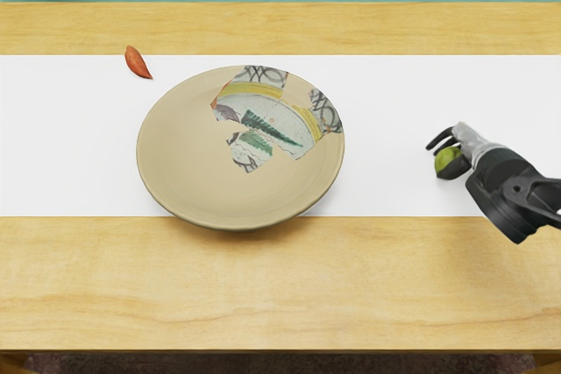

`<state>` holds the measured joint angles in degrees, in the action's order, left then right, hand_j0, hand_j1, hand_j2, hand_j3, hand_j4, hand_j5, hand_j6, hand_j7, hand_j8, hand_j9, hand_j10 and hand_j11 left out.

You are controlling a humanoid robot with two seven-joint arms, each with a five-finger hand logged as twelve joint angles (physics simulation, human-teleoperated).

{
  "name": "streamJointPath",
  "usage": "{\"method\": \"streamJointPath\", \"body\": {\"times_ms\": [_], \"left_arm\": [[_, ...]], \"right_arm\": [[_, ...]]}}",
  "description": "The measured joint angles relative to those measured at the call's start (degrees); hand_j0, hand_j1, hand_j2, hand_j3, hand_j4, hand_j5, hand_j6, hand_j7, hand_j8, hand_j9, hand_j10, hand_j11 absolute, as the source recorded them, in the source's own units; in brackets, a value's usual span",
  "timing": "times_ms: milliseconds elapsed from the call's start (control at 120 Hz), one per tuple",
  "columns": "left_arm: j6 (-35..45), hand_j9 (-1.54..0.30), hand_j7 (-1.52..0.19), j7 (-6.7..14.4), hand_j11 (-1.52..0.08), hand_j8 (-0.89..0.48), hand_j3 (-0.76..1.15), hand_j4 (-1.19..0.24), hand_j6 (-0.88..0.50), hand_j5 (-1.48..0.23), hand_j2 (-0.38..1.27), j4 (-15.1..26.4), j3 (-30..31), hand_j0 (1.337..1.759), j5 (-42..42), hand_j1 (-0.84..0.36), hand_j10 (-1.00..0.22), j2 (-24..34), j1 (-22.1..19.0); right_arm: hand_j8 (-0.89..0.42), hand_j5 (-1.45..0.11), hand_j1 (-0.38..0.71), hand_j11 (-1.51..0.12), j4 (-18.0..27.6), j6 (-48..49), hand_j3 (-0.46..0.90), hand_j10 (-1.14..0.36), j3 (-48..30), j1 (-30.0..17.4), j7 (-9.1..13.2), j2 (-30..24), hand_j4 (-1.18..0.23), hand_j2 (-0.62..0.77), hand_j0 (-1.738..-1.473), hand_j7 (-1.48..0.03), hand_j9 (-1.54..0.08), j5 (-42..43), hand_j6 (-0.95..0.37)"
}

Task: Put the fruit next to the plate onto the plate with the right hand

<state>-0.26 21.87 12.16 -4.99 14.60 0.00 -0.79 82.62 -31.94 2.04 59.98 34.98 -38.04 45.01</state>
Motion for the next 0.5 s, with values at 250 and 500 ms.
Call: {"method": "streamJointPath", "body": {"times_ms": [250,500], "left_arm": [[0.0,0.0,0.0,0.0,0.0,0.0,0.0,0.0,0.0,0.0,0.0,0.0,0.0,1.658,0.0,0.35,0.0,0.0,0.0],[0.0,0.0,0.0,0.0,0.0,0.0,0.0,0.0,0.0,0.0,0.0,0.0,0.0,1.658,0.0,0.35,0.0,0.0,0.0]], "right_arm": [[-0.32,-0.84,0.32,-0.77,0.0,-0.1,0.0,-0.47,-1.9,-0.2,0.0,-0.4,-0.68,0.11,-1.65,-0.86,-0.86,-0.6,-0.49],[-0.33,-0.87,0.29,-0.85,1.5,0.4,0.0,-0.45,-9.7,1.5,0.0,0.0,-0.66,0.05,-1.651,-0.87,-0.88,-0.9,-0.5]]}}
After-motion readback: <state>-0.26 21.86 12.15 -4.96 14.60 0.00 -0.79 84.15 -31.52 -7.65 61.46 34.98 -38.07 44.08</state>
